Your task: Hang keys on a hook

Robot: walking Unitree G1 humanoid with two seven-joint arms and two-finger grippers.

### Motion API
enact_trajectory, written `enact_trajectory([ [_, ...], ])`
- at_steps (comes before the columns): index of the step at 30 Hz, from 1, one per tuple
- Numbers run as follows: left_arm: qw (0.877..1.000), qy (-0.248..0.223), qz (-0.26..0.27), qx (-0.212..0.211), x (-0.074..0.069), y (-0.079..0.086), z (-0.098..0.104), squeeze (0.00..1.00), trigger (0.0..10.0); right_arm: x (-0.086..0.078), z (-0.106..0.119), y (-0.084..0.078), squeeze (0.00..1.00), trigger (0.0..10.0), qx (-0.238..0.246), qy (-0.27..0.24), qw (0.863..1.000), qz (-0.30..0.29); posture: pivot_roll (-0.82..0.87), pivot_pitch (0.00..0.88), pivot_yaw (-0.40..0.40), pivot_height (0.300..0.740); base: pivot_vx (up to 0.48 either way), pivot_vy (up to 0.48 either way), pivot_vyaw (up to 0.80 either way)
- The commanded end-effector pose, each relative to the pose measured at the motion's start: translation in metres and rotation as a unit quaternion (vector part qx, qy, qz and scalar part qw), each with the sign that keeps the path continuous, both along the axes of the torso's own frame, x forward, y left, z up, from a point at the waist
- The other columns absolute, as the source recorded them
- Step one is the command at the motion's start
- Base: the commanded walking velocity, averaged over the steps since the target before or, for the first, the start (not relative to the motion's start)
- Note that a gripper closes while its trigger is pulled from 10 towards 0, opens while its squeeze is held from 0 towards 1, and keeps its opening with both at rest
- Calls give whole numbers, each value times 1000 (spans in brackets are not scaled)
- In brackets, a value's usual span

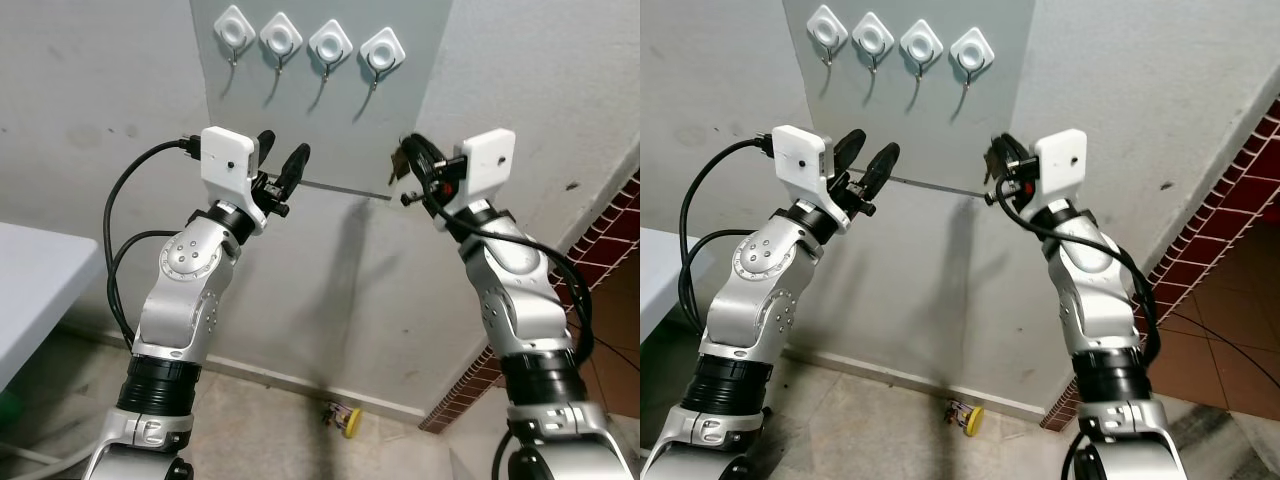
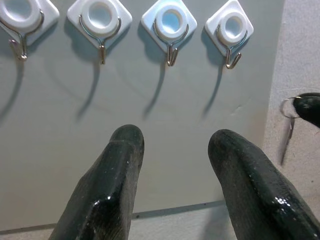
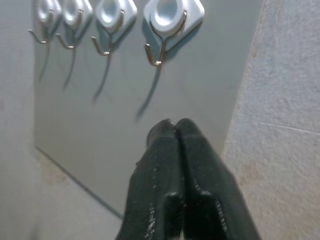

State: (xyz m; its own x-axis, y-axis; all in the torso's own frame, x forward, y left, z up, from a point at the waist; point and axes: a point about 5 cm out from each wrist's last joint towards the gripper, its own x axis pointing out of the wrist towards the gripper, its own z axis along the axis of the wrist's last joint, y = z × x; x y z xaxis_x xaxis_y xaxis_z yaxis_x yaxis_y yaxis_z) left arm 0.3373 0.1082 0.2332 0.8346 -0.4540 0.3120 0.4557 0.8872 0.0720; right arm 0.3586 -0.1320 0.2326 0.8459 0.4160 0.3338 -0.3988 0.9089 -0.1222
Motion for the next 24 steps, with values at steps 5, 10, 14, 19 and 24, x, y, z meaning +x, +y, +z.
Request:
enact_trajectory([
  [5, 1000, -20, -8, 2, 0, -5, 13, 0, 10000, 11, 17, 11, 0, 10000, 0, -28, 1000, 10, -30, 74, -46, 740, 0, 0, 0],
  [10, 1000, -21, -11, 0, 0, -6, 14, 0, 10000, 13, 23, 17, 0, 10000, 13, -38, 999, 27, -29, 75, -45, 740, 0, 0, 0],
  [14, 1000, -23, -11, 2, 1, -7, 15, 0, 10000, 14, 28, 21, 0, 10000, 25, -48, 998, 43, -26, 78, -44, 740, 0, 0, 0],
  [19, 1000, -21, -12, 0, 1, -7, 14, 0, 10000, 12, 36, 28, 0, 10000, 53, -64, 994, 76, -25, 76, -44, 740, 0, 0, 0],
  [24, 1000, -22, -13, -1, 1, -8, 15, 0, 10000, 13, 40, 30, 0, 10000, 66, -67, 993, 72, -25, 78, -43, 740, 0, 0, 0],
])
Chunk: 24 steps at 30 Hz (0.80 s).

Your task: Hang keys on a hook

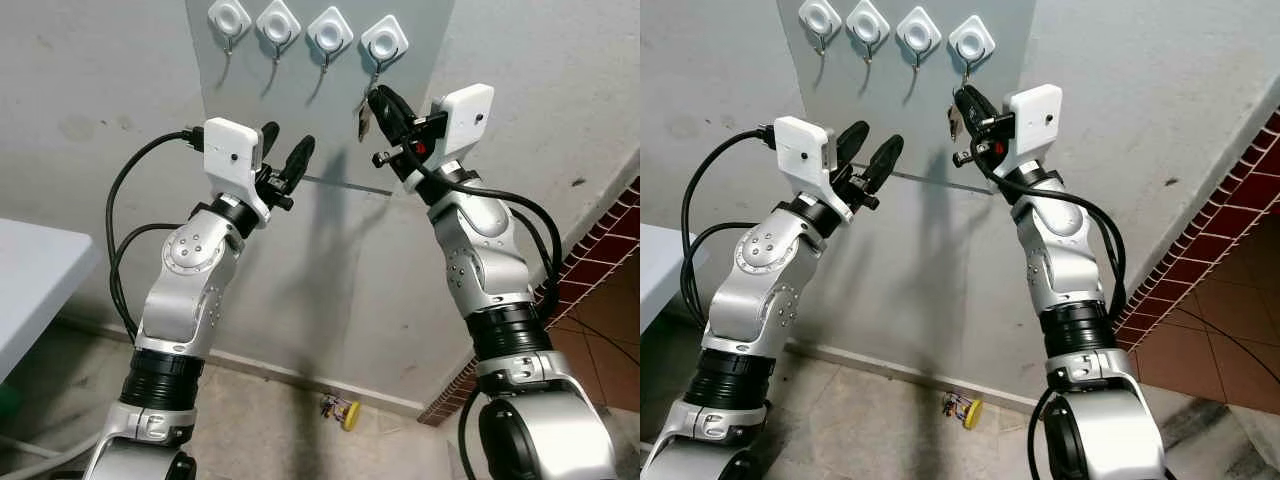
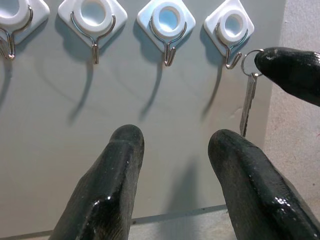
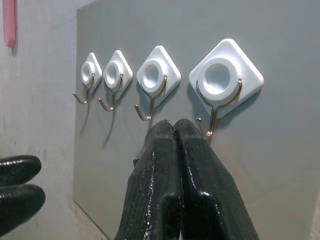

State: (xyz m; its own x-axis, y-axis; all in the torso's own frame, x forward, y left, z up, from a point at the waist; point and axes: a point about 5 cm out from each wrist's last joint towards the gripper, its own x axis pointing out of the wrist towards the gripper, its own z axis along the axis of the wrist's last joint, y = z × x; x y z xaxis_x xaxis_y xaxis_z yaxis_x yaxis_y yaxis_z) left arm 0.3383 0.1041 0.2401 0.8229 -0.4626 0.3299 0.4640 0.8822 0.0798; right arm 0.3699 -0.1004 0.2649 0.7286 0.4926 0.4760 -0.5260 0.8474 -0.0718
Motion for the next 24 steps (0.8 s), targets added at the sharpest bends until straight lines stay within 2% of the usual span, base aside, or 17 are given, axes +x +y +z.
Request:
enact_trajectory([
  [1, 1000, -12, -7, 0, 0, -4, 8, 0, 10000, 3, 8, -2, 0, 10000, 10, -8, 1000, -8, -25, 78, -43, 740, 0, 0, 0],
  [14, 1000, -14, -4, -6, 0, -3, 9, 0, 10000, 10, 14, -3, 0, 10000, 34, 5, 999, -25, -20, 70, -52, 740, 0, 0, 0],
  [24, 1000, -15, -3, -7, 0, -4, 10, 0, 10000, 11, 16, -1, 0, 10000, 30, -3, 999, -17, -18, 69, -52, 740, 0, 0, 0],
])
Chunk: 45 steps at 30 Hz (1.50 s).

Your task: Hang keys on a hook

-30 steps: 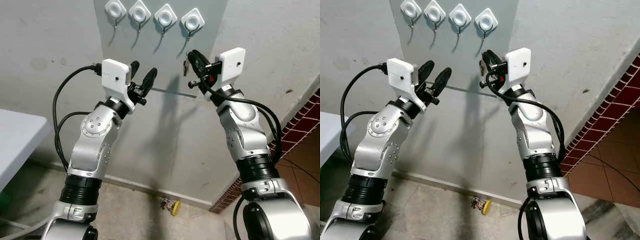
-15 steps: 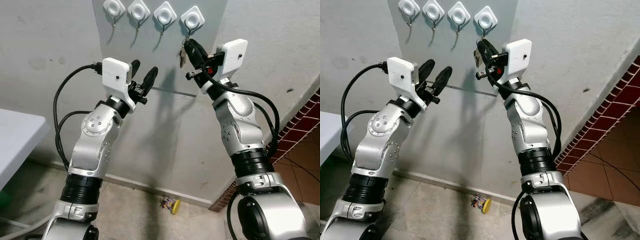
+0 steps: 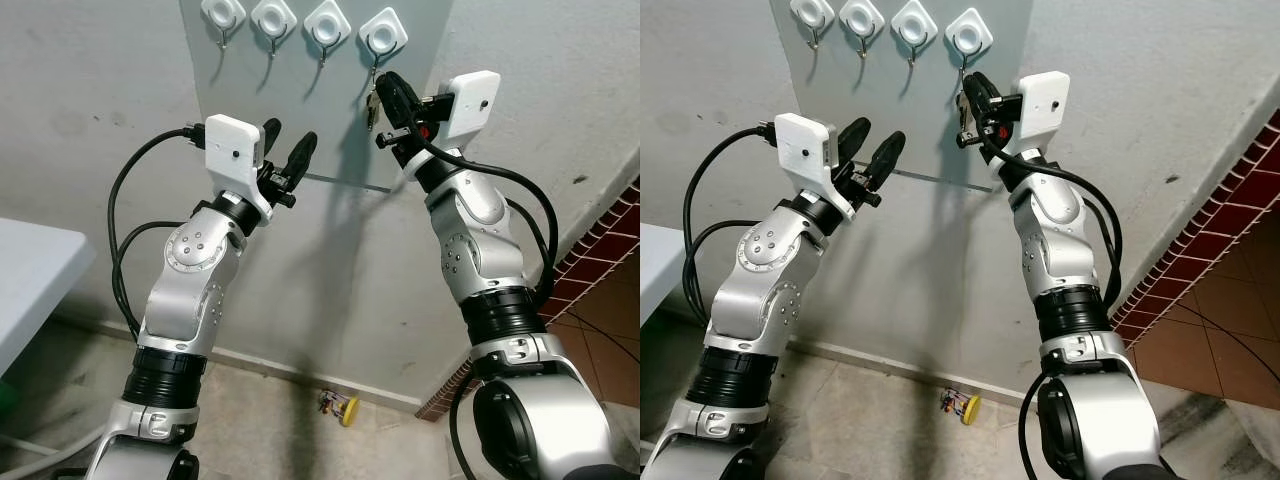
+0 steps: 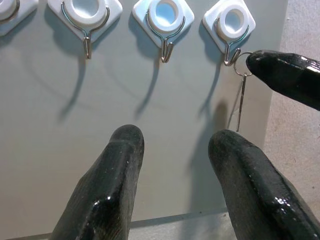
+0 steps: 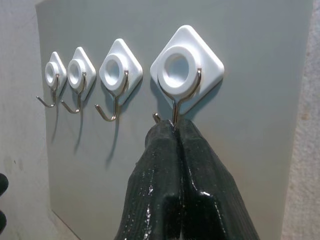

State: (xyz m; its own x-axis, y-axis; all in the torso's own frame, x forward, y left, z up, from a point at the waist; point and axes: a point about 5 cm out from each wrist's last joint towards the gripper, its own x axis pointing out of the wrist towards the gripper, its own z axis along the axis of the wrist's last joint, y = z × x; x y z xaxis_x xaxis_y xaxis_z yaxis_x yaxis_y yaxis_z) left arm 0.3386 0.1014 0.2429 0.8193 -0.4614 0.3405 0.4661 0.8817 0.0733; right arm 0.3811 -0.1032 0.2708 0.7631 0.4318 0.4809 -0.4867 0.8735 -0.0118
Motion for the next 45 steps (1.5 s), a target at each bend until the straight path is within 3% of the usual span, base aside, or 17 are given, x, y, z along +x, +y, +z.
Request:
enact_trajectory([
  [1, 1000, -11, -1, -2, 0, -1, 7, 0, 10000, 0, 9, 2, 0, 10000, 0, -14, 1000, 10, -17, 66, -53, 740, 0, 0, 0],
  [15, 1000, -12, 4, -2, 0, 0, 8, 0, 10000, -1, 12, 0, 0, 10000, 6, -27, 999, 18, -17, 73, -51, 740, 0, 0, 0],
  [28, 1000, -13, 9, -6, 1, 2, 9, 0, 10000, 7, 1, -6, 0, 10000, -20, 6, 999, -27, -14, 77, -54, 740, 0, 0, 0],
  [35, 1000, -13, 9, -8, 1, 2, 9, 0, 10000, 8, -1, -5, 0, 10000, -22, 12, 999, -24, -14, 78, -53, 740, 0, 0, 0],
  [38, 1000, -13, 10, -9, 1, 3, 10, 0, 10000, 6, 1, -3, 0, 10000, -33, -8, 999, -15, -15, 79, -51, 740, 0, 0, 0],
  [45, 1000, -13, 9, -8, 1, 2, 10, 0, 10000, -1, 9, 1, 0, 10000, -8, -34, 999, 22, -13, 78, -53, 740, 0, 0, 0],
])
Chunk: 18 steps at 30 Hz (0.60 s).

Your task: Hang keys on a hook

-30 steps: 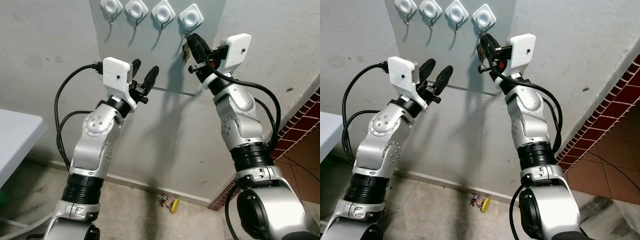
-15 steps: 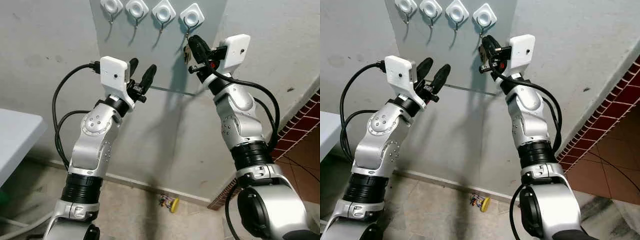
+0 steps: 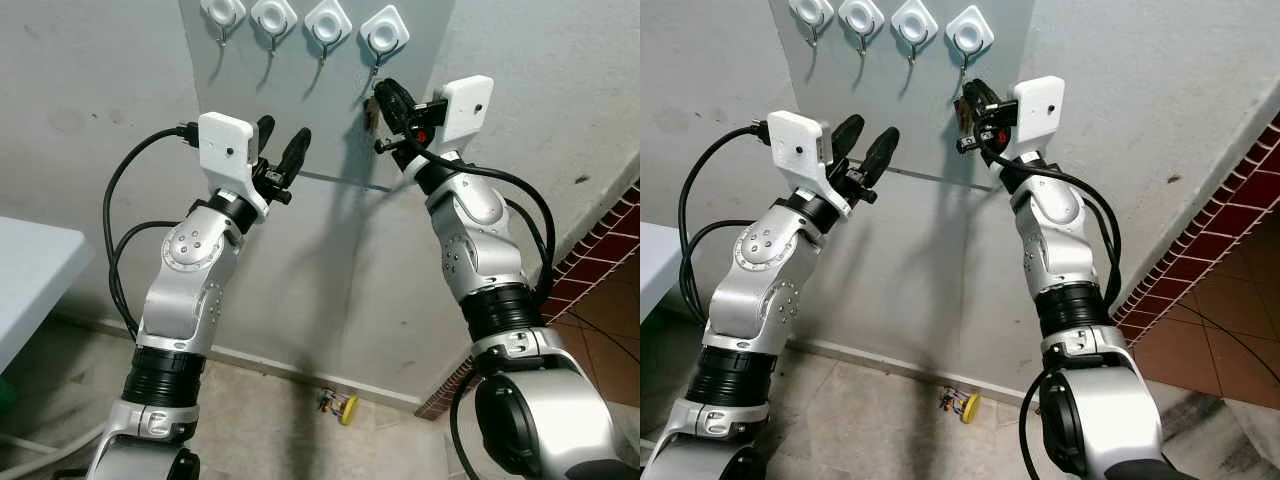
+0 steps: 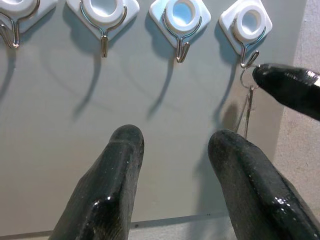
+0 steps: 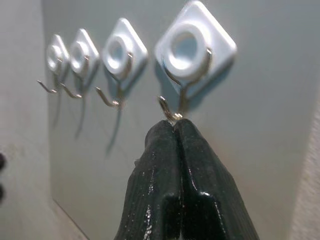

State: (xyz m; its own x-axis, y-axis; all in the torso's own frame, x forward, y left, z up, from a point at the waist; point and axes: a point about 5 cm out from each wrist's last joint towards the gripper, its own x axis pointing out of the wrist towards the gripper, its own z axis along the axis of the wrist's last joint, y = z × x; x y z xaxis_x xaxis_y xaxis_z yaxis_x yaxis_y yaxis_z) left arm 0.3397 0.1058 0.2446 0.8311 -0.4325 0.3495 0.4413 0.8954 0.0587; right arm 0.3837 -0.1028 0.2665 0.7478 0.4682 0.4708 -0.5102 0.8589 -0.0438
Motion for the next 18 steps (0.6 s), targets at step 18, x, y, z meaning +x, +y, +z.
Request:
enact_trajectory([
  [18, 1000, -12, -21, 14, -3, -9, 5, 0, 10000, -2, 18, -4, 0, 10000, 63, -14, 998, 6, -12, 80, -50, 740, 0, 0, 0],
])
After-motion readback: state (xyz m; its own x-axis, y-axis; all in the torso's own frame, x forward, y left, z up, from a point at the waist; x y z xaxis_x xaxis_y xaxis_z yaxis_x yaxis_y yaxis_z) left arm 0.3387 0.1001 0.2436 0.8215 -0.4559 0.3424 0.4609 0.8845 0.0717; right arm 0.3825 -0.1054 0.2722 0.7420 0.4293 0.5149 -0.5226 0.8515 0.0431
